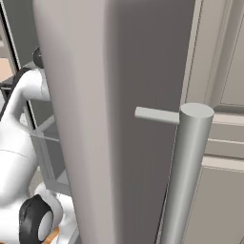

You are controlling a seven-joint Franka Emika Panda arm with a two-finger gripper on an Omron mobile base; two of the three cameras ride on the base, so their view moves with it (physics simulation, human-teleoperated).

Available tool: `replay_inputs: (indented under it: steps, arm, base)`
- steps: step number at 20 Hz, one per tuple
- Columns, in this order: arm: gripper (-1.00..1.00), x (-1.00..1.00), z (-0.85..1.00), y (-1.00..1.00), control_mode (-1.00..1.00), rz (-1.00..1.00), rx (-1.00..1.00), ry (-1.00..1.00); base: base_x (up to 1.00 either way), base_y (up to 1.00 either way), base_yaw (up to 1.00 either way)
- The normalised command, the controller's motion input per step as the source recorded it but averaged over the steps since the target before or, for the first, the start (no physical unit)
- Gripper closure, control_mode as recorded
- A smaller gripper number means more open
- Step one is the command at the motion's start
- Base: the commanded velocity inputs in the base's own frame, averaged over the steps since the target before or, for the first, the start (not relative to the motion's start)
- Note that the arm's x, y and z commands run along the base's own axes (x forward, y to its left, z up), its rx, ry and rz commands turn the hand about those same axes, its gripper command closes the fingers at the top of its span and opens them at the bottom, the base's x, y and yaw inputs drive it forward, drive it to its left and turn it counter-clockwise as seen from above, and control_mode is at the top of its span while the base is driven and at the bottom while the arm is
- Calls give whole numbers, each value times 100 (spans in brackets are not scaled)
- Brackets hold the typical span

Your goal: Take the fish out of the fridge, briefly rinse it in the sink, and place it on the tray next to the sink.

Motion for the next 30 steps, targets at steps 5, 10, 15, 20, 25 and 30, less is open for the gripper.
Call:
replay_inputs:
  steps: [5,10,15,20,25,30]
  arm:
    - [-100,100,13,25,-100,-3,0,2]
    - [-100,100,6,17,-100,-1,0,13]
    - [-100,68,0,0,-100,0,0,34]
    - [-100,15,-3,0,-100,0,0,7]
    - [-100,57,-19,0,-100,0,0,-5]
    - [-100,84,-13,0,-100,0,0,0]
  base:
    - [0,0,0]
    - [0,0,0]
    - [0,0,0]
    - [0,0,0]
    - [0,0,0]
    - [0,0,0]
